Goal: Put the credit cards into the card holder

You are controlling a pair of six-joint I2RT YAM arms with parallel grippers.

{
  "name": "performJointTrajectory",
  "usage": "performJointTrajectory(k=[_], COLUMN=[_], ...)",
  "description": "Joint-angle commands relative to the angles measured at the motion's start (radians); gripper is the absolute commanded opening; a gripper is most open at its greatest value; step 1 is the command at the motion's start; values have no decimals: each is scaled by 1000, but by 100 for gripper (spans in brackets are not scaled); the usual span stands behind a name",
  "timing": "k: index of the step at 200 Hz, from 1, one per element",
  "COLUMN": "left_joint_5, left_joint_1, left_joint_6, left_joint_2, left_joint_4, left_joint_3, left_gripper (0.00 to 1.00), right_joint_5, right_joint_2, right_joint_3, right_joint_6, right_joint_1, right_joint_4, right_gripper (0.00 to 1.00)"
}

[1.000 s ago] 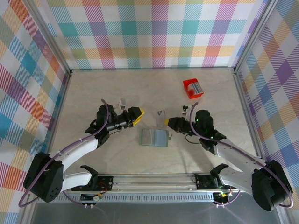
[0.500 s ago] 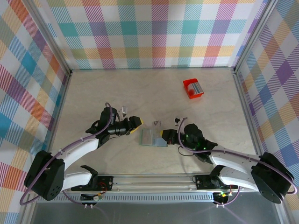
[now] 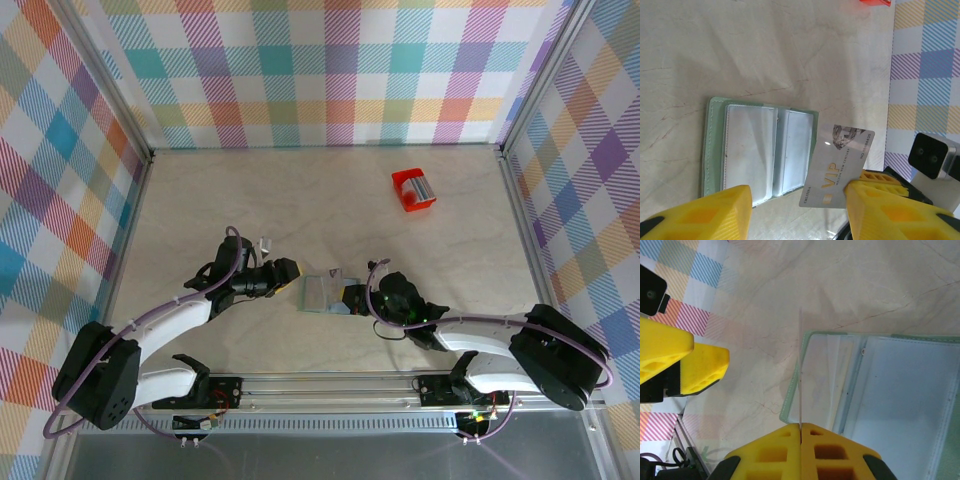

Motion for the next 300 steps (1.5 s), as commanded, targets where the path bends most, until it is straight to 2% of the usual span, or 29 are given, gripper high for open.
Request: performJointTrajectory(k=[1,30,94,132,206,300], left_joint_5=[17,22,28,32,49,40], left_joint_1=[5,-20,-57,-62,-84,-98], left_joint_6=[28,51,69,76,83,77], left_joint_2=[30,76,155,179,228,262], left_joint_4=[-2,-2,35,50,86,127], left_joint_3=[-14,1,20,21,29,9], left_gripper=[49,47,46,46,45,44], right_joint_5=[55,101,87,96,132,14], right_joint_2=[1,3,72,108,110,209], right_joint_3=[8,-22,-18,-18,-2,34], right_joint_6=[39,76,75,65,18,18], right_joint_1=[9,22,25,25,16,-41], right_joint_4=[-13,10,66,129,128,220], right_gripper=[0,0,0,0,0,0])
